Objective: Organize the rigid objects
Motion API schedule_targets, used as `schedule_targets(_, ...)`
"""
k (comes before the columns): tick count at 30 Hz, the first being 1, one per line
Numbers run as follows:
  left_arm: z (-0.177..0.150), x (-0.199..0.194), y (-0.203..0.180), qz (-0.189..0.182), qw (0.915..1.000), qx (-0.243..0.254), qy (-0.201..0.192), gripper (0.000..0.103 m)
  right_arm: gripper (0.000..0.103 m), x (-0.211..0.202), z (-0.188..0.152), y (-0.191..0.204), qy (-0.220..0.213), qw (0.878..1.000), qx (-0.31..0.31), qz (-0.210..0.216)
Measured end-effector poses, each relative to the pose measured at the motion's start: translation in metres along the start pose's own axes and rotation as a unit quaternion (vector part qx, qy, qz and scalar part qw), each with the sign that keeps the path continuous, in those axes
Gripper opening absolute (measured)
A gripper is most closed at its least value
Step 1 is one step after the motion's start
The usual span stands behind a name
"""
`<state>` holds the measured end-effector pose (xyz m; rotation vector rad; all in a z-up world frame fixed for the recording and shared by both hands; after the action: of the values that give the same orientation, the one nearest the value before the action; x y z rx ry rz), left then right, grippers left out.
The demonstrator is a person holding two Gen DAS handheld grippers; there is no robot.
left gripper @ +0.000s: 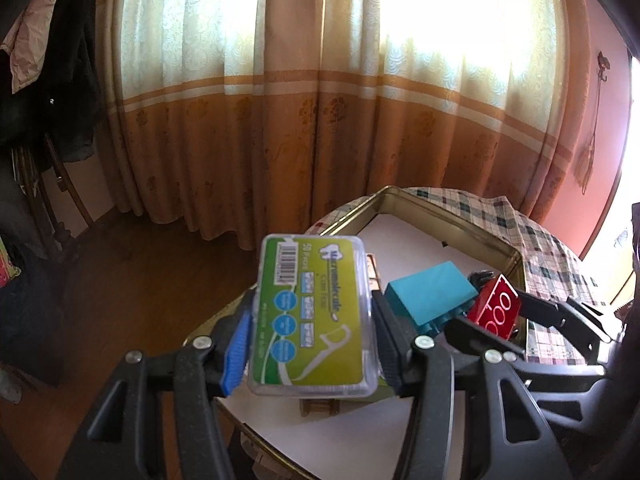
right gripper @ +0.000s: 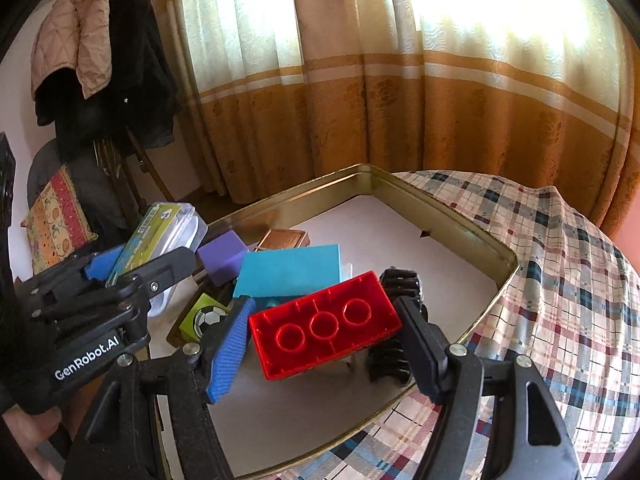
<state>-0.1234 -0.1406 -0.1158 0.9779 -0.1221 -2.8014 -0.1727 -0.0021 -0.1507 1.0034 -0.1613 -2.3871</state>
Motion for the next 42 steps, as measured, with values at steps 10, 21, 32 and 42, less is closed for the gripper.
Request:
schedule_targets(10, 0.000, -0.001, 0.000, 0.007, 1.0000, 0.002, 0.000, 0.055, 0.075, -0.003, -0.002, 0.000, -0.004, 1.000, 0.000, -0.001)
schedule_targets(21, 0.004, -0.021, 0.006, 0.024, 0.9995, -0.013, -0.018, 0.103, 0.095, -0.038, -0.003, -0.019, -0.048, 0.997, 0.012, -0.055)
schedule_targets(32, 0.010, -0.041, 0.002, 0.025, 0.9996, -0.010, -0.014, 0.103, 0.097, -0.083, 0.001, -0.019, -0.084, 0.995, 0.028, -0.054)
schedule_targets(42, 0.011, -0.044, 0.004, 0.037, 0.9992, -0.010, -0.014, 0.103, 0.097, -0.091, 0.007, -0.009, -0.092, 0.994, 0.025, -0.047)
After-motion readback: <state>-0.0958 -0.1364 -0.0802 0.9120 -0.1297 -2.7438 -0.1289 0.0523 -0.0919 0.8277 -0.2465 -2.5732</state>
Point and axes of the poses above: each gripper's, at about its wrist camera, not at the fingertips, and x roughly the way its jaws point, y to its left, z to its top, the point moved 7 cm from there along x, roughly the way its jaws point, and after that the axes turned 14 degrees about x, right-handed, at the moved point
